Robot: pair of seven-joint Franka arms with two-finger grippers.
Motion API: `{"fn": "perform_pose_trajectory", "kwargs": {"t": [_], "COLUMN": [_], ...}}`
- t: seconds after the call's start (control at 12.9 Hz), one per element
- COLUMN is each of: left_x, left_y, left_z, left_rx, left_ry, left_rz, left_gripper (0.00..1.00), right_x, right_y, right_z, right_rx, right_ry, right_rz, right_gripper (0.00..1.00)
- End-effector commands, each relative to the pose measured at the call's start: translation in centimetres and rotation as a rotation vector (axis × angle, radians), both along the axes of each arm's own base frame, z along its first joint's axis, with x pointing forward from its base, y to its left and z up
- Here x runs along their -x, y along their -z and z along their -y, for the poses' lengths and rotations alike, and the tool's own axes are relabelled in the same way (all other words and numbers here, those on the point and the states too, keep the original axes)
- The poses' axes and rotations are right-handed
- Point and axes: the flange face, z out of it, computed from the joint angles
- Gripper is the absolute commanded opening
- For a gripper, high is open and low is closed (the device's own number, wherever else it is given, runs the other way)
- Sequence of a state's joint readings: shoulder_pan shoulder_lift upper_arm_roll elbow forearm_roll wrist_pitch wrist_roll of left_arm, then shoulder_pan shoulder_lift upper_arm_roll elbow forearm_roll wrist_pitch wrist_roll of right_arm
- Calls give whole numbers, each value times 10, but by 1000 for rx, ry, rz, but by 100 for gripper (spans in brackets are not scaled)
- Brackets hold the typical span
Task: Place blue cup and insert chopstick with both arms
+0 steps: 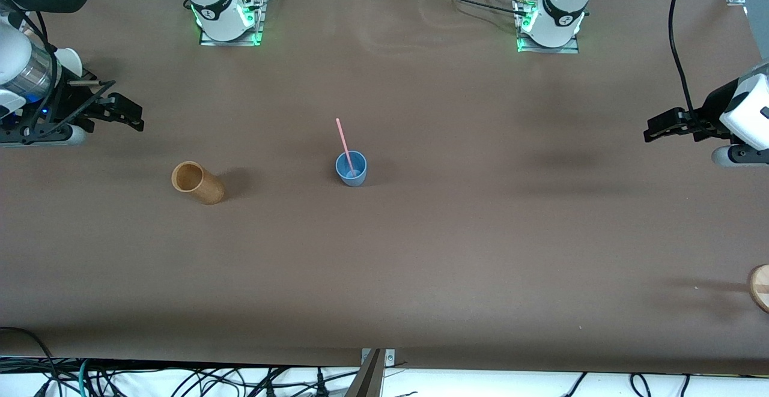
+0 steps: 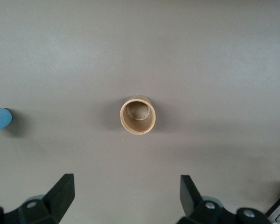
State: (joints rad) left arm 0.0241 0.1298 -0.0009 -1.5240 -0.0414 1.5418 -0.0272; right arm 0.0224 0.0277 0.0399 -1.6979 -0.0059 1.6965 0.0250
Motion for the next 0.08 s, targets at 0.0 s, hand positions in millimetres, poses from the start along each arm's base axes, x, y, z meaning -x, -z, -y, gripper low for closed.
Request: {"fn": "perform_pose_trajectory", "kwargs": {"t": [0.0], "left_x": [-2], "left_y": [-4], "left_z": [-1], "left_rx": [-12], "left_ry": [26], "left_rz": [2], "left_gripper": [100], "right_x": [3], "right_y": [-8], "right_z": [0], "right_rx": [11], "right_ry": [-7], "right_rz": [5], "right_gripper": [100]}}
